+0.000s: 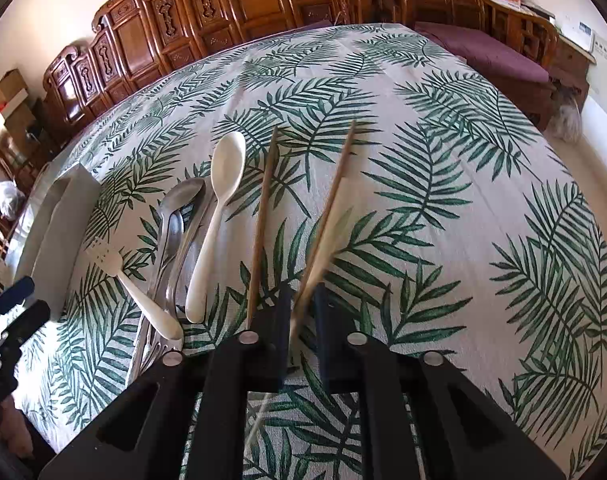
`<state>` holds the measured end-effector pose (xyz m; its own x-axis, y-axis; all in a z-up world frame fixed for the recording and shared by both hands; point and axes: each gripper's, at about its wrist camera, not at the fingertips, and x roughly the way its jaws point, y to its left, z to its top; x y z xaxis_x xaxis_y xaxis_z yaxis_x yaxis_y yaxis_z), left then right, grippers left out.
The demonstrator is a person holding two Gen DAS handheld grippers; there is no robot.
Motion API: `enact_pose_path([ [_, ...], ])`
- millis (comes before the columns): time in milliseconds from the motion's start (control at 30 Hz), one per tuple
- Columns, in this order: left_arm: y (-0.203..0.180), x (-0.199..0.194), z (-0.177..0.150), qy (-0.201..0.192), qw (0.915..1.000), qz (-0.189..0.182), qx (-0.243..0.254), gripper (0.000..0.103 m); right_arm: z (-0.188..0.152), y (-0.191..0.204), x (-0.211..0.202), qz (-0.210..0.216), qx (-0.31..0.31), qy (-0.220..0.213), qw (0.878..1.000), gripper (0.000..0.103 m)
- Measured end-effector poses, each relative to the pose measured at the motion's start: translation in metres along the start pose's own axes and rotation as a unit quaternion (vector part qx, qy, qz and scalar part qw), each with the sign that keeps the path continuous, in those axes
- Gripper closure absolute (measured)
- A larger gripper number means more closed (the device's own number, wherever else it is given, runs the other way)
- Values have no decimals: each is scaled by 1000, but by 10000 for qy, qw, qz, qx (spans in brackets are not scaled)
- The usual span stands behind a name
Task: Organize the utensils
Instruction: 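Grasp a wooden chopstick from the pile with the right tool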
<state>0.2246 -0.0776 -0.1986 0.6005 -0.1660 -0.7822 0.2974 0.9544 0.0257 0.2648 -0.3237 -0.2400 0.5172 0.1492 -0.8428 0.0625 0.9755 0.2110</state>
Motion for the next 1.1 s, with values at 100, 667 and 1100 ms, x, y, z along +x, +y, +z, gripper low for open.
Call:
enact_pose_path([
  [100,-6,0,-2,3,10000,0,15,39,0,-3,1,101,86,56,9999,95],
  [667,-34,28,18,313,9990,-53,-317,39,2,-5,-7,213,-269,-98,9994,100],
  [1100,-46,79,37,1061,9861,-59,-1278,40,5,-12,-17,220,-300,-346,9987,99],
])
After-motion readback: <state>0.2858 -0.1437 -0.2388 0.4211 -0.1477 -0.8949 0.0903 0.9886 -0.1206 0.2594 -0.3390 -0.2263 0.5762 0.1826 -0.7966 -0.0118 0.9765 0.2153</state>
